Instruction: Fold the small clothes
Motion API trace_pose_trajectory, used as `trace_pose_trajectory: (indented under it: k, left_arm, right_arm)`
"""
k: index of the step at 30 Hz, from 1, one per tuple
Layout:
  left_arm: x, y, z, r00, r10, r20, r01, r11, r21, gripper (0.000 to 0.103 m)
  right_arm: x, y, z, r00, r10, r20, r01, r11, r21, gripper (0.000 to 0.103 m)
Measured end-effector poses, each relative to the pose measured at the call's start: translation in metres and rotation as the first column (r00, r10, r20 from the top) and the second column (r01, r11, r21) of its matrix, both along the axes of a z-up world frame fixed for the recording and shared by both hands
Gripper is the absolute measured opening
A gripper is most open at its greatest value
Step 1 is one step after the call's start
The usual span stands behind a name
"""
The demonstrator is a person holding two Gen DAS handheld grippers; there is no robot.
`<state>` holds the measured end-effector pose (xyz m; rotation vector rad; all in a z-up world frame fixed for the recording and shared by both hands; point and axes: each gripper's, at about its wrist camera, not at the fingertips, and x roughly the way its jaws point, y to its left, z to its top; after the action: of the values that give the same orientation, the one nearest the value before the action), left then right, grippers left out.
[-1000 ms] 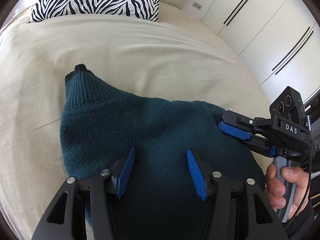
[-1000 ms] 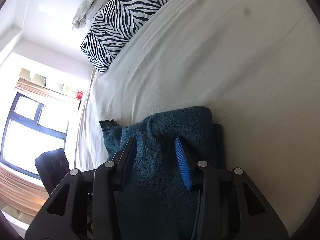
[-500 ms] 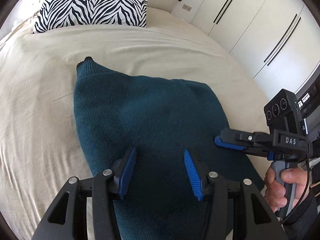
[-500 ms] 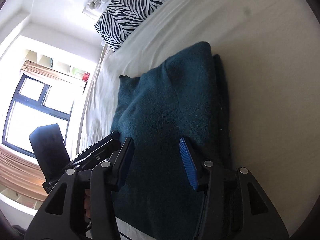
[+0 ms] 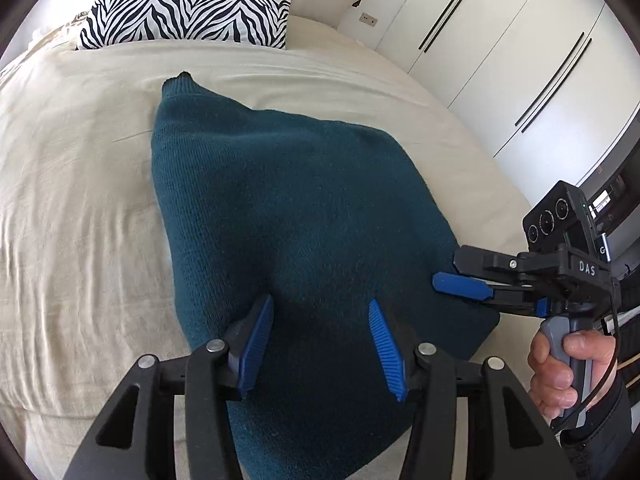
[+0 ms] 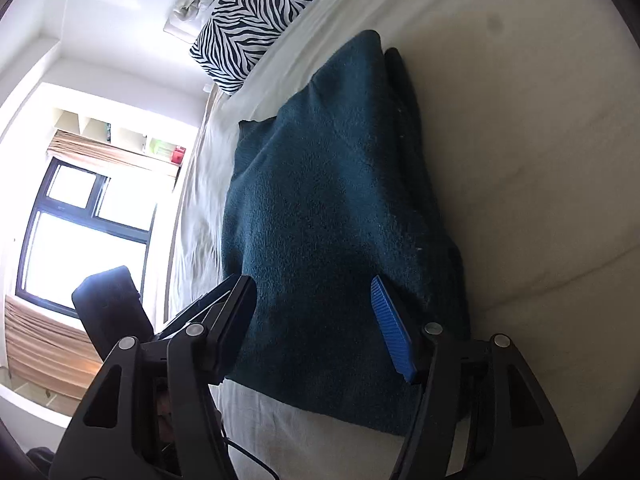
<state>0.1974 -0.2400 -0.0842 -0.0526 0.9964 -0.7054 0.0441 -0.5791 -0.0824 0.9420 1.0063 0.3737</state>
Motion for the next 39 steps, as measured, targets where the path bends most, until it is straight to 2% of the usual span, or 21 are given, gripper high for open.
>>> trace_pose_trajectory:
  k: [3, 5, 6, 7, 9, 10, 13, 15, 16, 18, 21, 23, 25, 26, 28, 30, 33, 36, 39]
  left_arm:
    - [-0.001, 0.003, 0.015, 1.000, 0.007, -0.005, -0.007, 1.000, 0.005, 0.053]
    - [-0.006, 0.011, 0.031, 0.999, 0.029, 0.038, -0.030, 1.000, 0.005, 0.056]
    - [-0.008, 0.018, 0.039, 0.997, 0.049, 0.067, -0.049, 0.999, -0.003, 0.068]
    - [-0.008, 0.025, 0.044, 0.993, 0.076, 0.086, -0.075, 0.997, -0.012, 0.084]
    - [0.001, 0.040, 0.041, 0.989, 0.129, 0.072, -0.126, 0.991, -0.039, 0.092]
    - [0.008, 0.047, 0.034, 0.989, 0.146, 0.030, -0.145, 0.988, -0.044, 0.091]
    - [0.033, 0.066, 0.008, 0.972, 0.188, -0.143, -0.202, 0.975, -0.094, 0.090]
    - [0.045, 0.074, -0.005, 0.957, 0.200, -0.210, -0.227, 0.968, -0.112, 0.088]
    - [0.049, 0.075, -0.009, 0.953, 0.202, -0.226, -0.231, 0.966, -0.112, 0.088]
    - [0.055, 0.070, -0.014, 0.953, 0.190, -0.237, -0.219, 0.971, -0.100, 0.088]
    - [0.065, 0.057, -0.017, 0.952, 0.153, -0.263, -0.187, 0.977, -0.106, 0.088]
    - [0.071, 0.048, -0.020, 0.947, 0.135, -0.291, -0.174, 0.978, -0.113, 0.083]
    - [0.077, 0.042, -0.025, 0.935, 0.129, -0.330, -0.179, 0.976, -0.126, 0.072]
    - [0.079, 0.040, -0.026, 0.931, 0.139, -0.339, -0.189, 0.975, -0.120, 0.072]
    - [0.079, 0.037, -0.025, 0.932, 0.145, -0.332, -0.188, 0.977, -0.098, 0.066]
    - [0.080, 0.035, -0.025, 0.935, 0.148, -0.322, -0.183, 0.980, -0.082, 0.062]
    - [0.078, 0.033, -0.022, 0.937, 0.151, -0.315, -0.179, 0.982, -0.062, 0.054]
    - [0.072, 0.027, -0.010, 0.949, 0.148, -0.277, -0.160, 0.987, -0.022, 0.047]
    - [0.060, 0.022, 0.007, 0.962, 0.144, -0.233, -0.146, 0.989, 0.009, 0.043]
  right_arm:
    - [-0.009, -0.007, 0.021, 1.000, -0.014, 0.026, 0.014, 1.000, -0.018, 0.059]
    - [-0.013, -0.016, 0.035, 0.998, -0.026, 0.053, 0.028, 0.999, -0.046, 0.060]
    - [-0.011, -0.022, 0.038, 0.998, -0.038, 0.047, 0.041, 0.998, -0.055, 0.062]
    - [-0.009, -0.030, 0.038, 0.998, -0.052, 0.039, 0.054, 0.997, -0.058, 0.062]
    - [-0.001, -0.041, 0.035, 0.998, -0.062, 0.018, 0.063, 0.996, -0.059, 0.062]
    - [0.006, -0.044, 0.031, 0.998, -0.057, 0.000, 0.057, 0.997, -0.053, 0.062]
    - [0.022, -0.050, 0.014, 0.997, -0.038, -0.067, 0.037, 0.999, -0.011, 0.062]
    - [0.033, -0.053, 0.003, 0.995, -0.036, -0.098, 0.033, 0.999, -0.034, 0.062]
    - [0.038, -0.056, -0.002, 0.993, -0.049, -0.111, 0.043, 0.998, -0.052, 0.062]
    - [0.046, -0.060, -0.007, 0.993, -0.054, -0.106, 0.051, 0.998, -0.031, 0.062]
    - [0.064, -0.055, -0.014, 0.993, -0.021, -0.119, 0.018, 1.000, -0.020, 0.062]
    - [0.075, -0.050, -0.016, 0.992, 0.009, -0.129, -0.012, 1.000, -0.023, 0.062]
    - [0.091, -0.040, -0.014, 0.990, 0.036, -0.134, -0.040, 0.999, -0.025, 0.064]
    - [0.094, -0.036, -0.014, 0.989, 0.051, -0.137, -0.056, 0.998, -0.035, 0.062]
    - [0.103, -0.024, -0.013, 0.986, 0.072, -0.152, -0.086, 0.993, -0.083, 0.056]
    - [0.109, -0.017, -0.014, 0.982, 0.076, -0.175, -0.099, 0.987, -0.126, 0.042]
    - [0.109, -0.009, -0.012, 0.981, 0.059, -0.187, -0.093, 0.980, -0.174, 0.031]
    - [0.107, 0.008, 0.005, 0.984, 0.056, -0.168, -0.103, 0.953, -0.285, 0.024]
    - [0.102, 0.028, 0.028, 0.989, 0.057, -0.140, -0.108, 0.915, -0.390, 0.022]
